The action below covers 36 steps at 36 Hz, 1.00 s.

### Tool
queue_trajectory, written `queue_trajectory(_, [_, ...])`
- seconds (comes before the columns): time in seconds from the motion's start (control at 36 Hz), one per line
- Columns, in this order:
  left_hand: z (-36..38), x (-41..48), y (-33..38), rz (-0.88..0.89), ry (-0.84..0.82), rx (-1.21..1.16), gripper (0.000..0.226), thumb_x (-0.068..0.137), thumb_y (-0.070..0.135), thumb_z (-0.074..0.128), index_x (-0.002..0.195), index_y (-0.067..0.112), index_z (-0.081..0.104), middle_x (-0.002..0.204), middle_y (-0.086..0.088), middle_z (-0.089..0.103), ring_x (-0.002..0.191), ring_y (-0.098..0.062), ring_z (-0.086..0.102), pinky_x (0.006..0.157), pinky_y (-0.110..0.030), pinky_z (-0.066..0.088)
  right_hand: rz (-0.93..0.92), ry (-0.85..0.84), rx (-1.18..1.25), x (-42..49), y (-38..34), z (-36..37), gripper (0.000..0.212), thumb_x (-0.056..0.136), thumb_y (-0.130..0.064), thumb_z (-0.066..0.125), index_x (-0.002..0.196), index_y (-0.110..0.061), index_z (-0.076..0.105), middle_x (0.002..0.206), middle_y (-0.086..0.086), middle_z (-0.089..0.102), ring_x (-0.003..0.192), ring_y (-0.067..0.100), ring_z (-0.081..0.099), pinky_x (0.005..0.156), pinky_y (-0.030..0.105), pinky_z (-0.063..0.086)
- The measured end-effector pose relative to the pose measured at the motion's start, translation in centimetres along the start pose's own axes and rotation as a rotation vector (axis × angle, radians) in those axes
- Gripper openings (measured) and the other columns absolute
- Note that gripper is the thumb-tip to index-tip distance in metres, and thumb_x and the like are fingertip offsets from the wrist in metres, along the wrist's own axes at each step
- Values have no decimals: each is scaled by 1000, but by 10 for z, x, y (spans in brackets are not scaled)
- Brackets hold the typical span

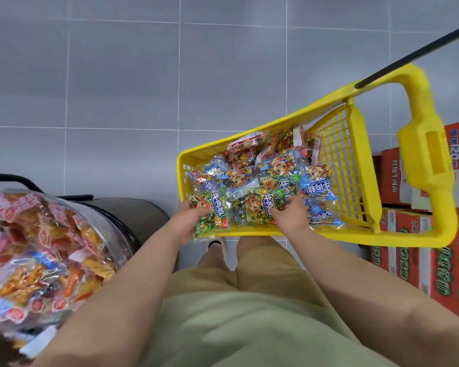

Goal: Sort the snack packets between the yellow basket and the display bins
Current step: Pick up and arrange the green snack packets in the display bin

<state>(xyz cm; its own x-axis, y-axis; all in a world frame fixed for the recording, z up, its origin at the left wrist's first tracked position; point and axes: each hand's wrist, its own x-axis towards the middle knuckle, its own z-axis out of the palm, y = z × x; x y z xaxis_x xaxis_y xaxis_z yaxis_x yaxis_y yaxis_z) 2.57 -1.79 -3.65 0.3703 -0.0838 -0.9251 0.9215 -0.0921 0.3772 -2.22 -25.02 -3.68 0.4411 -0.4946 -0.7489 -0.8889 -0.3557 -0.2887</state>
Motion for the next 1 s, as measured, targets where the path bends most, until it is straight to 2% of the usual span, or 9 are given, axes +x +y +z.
queue_trajectory(0.19, [-9,-8,-7,14,32,35,53,89,4,63,137,16,41,126,-8,61,116,-27,57,105,-50,41,-3,42,-3,3,2,7,61,78,-26,77,126,-8,44,121,16,49,98,31,57,81,35,44])
queue_trajectory(0.33, [-9,-10,-4,35,47,15,48,89,5,63,132,17,44,120,-10,64,106,-26,63,84,-41,52,-169,-107,48,2,5,2,23,88,-25,65,106,-12,62,102,5,65,90,22,59,78,29,45])
queue_trajectory(0.39, [-7,-12,0,40,49,-17,45,90,9,63,131,19,45,121,-10,64,109,-28,62,92,-46,50,-266,-113,88,-2,1,-5,7,90,-24,62,85,-19,61,80,-3,63,74,17,56,67,27,47])
queue_trajectory(0.47, [-5,-13,6,55,25,-47,46,90,15,64,132,21,45,125,-8,63,116,-29,58,102,-53,43,-377,-160,150,-11,-7,-18,14,90,-20,61,77,-16,57,65,-6,51,61,9,47,55,18,39])
queue_trajectory(0.53, [-2,-15,11,72,-2,-65,44,92,16,62,132,20,45,125,-8,63,113,-27,61,98,-51,47,-436,-259,189,-17,-14,-31,15,90,-18,62,76,-17,57,68,-5,51,61,7,46,55,11,38])
queue_trajectory(0.64, [0,-17,20,121,-12,-73,42,93,20,62,131,23,45,131,-7,59,115,-25,59,98,-49,48,-446,-628,146,-28,-33,-56,13,88,-18,65,77,-16,58,78,-8,57,72,6,51,71,22,43])
queue_trajectory(0.72, [0,-18,27,116,-68,58,66,90,32,64,147,27,31,141,-4,49,128,-25,48,110,-54,34,-476,-735,61,-34,-47,-58,9,88,-18,64,81,-15,60,71,-9,57,68,6,51,68,20,42])
queue_trajectory(0.86, [8,-27,36,82,-240,228,103,63,68,63,150,28,26,151,-1,37,138,-24,35,115,-50,25,-533,-556,112,-34,-68,-40,10,88,-22,65,85,-12,62,67,-16,54,56,-8,52,64,16,44])
queue_trajectory(1.0, [10,-19,33,133,-235,336,103,48,34,93,136,25,41,138,2,49,125,-15,48,107,-40,40,-545,-458,177,-31,-73,-25,8,84,-23,69,79,-25,64,75,-13,61,66,-5,54,62,7,45])
